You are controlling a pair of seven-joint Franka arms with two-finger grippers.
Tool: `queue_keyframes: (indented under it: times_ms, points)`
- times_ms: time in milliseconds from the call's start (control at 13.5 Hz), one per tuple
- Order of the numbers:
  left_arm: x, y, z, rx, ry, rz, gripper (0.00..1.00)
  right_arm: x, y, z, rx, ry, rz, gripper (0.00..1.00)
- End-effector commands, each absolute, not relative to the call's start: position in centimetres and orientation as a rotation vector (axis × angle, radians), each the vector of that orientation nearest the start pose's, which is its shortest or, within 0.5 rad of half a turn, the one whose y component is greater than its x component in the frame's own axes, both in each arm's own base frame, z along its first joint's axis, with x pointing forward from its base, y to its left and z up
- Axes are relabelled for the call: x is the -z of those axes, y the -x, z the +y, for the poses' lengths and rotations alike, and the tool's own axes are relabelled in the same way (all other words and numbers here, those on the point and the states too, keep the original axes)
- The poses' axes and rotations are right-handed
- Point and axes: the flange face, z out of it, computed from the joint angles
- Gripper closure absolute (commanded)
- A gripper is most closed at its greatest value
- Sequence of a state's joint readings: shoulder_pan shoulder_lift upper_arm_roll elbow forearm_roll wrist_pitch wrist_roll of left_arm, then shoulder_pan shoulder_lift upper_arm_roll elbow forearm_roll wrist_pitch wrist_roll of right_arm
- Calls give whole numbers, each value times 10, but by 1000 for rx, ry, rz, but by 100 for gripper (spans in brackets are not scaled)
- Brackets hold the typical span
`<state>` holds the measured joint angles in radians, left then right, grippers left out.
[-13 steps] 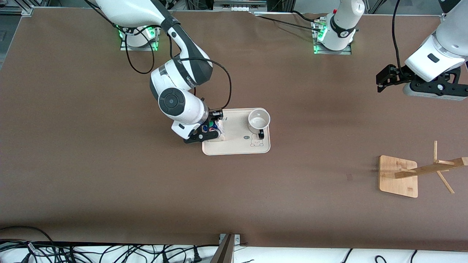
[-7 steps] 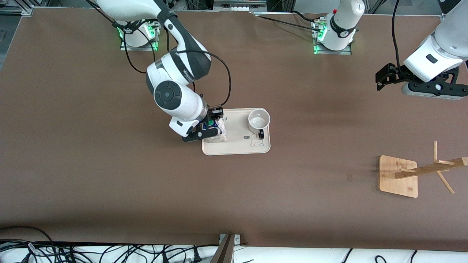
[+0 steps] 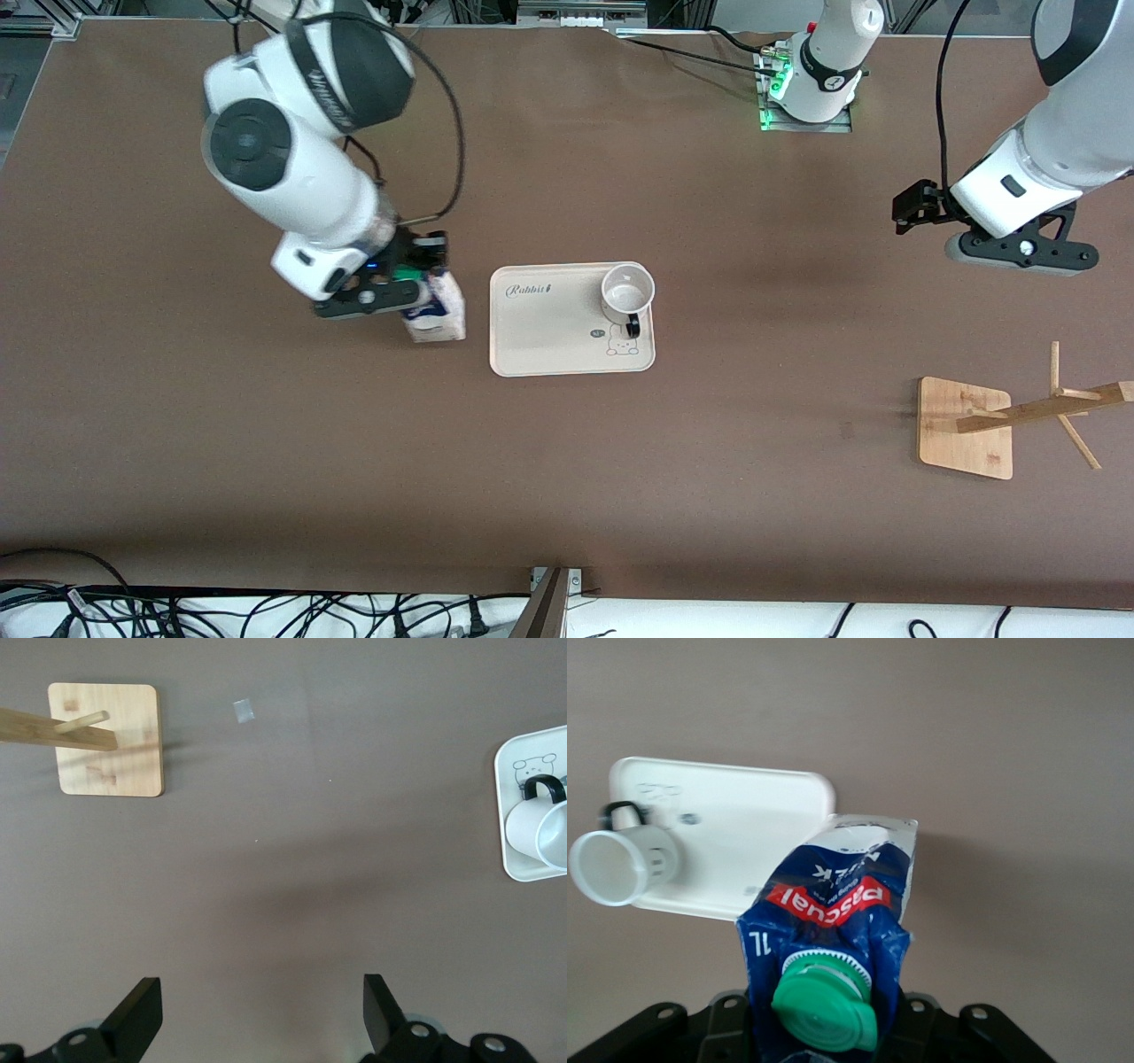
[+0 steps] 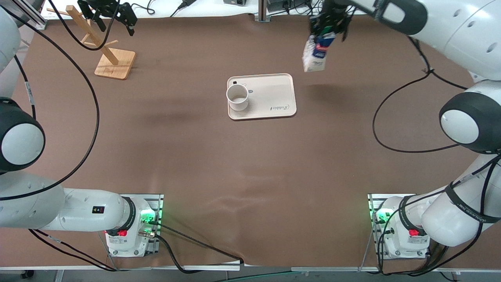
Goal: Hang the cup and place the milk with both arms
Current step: 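Carry the carton off the tray while the left gripper reaches the mug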
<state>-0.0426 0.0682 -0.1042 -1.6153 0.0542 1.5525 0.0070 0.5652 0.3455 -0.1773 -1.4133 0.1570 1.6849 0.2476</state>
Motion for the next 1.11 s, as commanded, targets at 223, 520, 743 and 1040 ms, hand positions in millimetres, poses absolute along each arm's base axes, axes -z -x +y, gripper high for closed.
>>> queue_keyframes:
  times_ms: [223, 520, 743, 1040]
  points:
    - [-525, -579, -134, -394, 3250, 6, 0, -514, -625, 137, -210, 3122, -237, 53]
    - [-484, -577, -230, -373, 3213, -192, 0, -495, -636, 75, -299, 3116, -112, 53]
    - [-439, -569, -310, -314, 3187, -339, 0, -472, -636, 40, -426, 3082, -19, 54]
    - [-342, -532, -418, -125, 3025, -428, 0, -432, -642, 33, -533, 3084, -2, 53]
